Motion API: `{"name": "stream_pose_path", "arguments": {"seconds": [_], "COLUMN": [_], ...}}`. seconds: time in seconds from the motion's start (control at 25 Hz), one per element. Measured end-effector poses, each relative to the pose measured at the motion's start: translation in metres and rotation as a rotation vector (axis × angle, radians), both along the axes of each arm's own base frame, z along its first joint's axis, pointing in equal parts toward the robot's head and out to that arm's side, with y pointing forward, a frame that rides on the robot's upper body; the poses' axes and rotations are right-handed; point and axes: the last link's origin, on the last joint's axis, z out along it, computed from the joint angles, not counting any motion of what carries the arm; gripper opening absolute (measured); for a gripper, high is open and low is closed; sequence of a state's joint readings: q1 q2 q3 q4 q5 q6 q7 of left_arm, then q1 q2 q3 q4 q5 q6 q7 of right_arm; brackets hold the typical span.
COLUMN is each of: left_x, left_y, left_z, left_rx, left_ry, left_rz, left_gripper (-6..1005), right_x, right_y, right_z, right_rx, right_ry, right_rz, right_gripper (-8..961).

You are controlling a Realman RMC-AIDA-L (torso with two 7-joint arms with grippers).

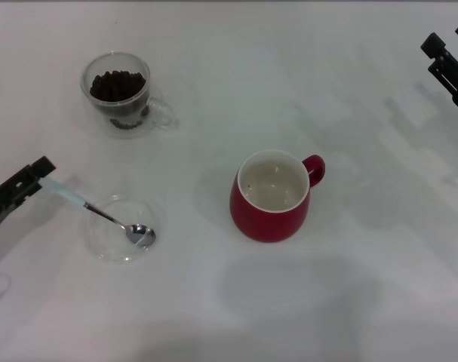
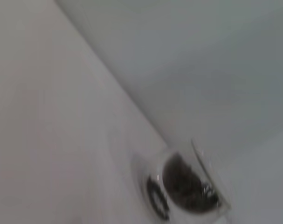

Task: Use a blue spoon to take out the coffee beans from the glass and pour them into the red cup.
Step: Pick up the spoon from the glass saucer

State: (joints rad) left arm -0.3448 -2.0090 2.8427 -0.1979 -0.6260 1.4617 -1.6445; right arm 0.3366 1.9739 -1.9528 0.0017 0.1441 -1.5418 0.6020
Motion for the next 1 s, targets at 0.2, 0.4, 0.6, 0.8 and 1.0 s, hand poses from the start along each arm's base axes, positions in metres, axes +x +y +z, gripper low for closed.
{"name": "stream_pose_path", "arguments": {"seconds": [0.2,0.4,0.6,0.8,1.0], "left_x": [0.001,0.002,0.002,0.004,0.007], "left_y": [0.008,0.011,0.011,0.009,0.013], "left_z": [0.000,-0.005,-0.008,-0.012,-0.015], "left_rx": [-0.040,-0.075,-0.086,-0.098,-0.108], "left_ry": [0.010,0.029,0.035,0.037,0.046], "left_rz": [0.000,0.008,0.010,0.002,-0.016], "left_gripper": [852,845,810,767,644], "right_x": [-0.002,0.000,0.000,0.001,0.001], "right_y": [-0.005,-0.011,-0.013,-0.014,-0.015], "right_z": [0.001,0.001,0.000,0.000,-0.002], "right_rx": [0.007,0.008,0.008,0.007,0.007], "right_ry": [0.018,0.023,0.026,0.028,0.027], "right_rz": [0.023,0.018,0.014,0.012,0.007], "right_gripper": [707,707,707,708,708]}}
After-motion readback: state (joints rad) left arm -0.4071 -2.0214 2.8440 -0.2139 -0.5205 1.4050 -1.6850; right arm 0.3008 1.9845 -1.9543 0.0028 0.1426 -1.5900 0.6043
